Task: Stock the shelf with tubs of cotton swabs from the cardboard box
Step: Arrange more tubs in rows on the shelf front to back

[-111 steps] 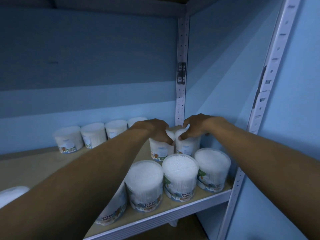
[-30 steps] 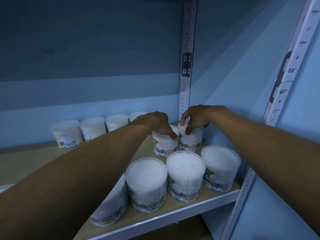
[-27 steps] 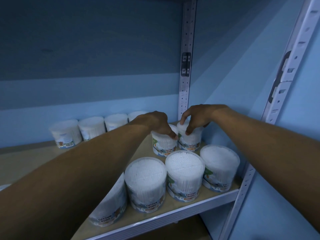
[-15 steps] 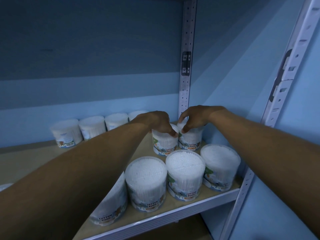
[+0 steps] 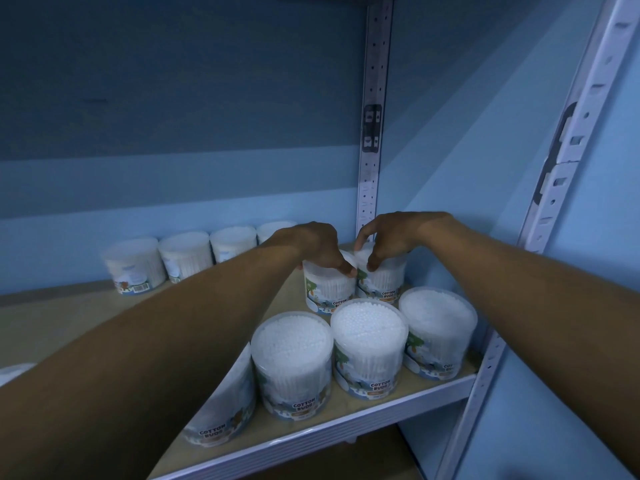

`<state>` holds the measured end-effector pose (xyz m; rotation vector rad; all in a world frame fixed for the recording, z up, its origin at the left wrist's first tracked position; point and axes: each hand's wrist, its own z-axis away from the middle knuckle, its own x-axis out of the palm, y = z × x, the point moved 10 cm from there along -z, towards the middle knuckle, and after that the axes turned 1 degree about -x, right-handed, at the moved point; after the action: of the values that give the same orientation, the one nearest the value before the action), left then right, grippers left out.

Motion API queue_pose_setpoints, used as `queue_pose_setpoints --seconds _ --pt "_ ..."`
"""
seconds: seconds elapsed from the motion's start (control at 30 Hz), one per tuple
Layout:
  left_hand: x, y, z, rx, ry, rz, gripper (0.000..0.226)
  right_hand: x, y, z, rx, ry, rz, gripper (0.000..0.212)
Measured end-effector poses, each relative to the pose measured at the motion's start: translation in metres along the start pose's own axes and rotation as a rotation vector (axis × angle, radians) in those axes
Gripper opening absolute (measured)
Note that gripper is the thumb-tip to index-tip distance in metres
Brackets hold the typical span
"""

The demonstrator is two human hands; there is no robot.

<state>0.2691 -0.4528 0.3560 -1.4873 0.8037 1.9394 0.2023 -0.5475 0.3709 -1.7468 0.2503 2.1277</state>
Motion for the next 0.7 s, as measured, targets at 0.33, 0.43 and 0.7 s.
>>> queue_pose_setpoints --seconds 0.33,0.43,0.7 --pt "0.003 0.005 0.01 0.0 -0.016 -0.018 0.081 0.003 -0.003 0.018 0.007 -0.027 0.018 0.052" --pt "0.003 0.005 0.013 0.0 -0.009 0.009 0.076 0.004 -0.002 0.024 0.008 -0.037 0.021 0.051" --pt "0.007 0.01 0.023 0.007 -0.038 -0.003 0.072 0.007 -0.001 0.036 0.014 -0.048 0.026 0.05"
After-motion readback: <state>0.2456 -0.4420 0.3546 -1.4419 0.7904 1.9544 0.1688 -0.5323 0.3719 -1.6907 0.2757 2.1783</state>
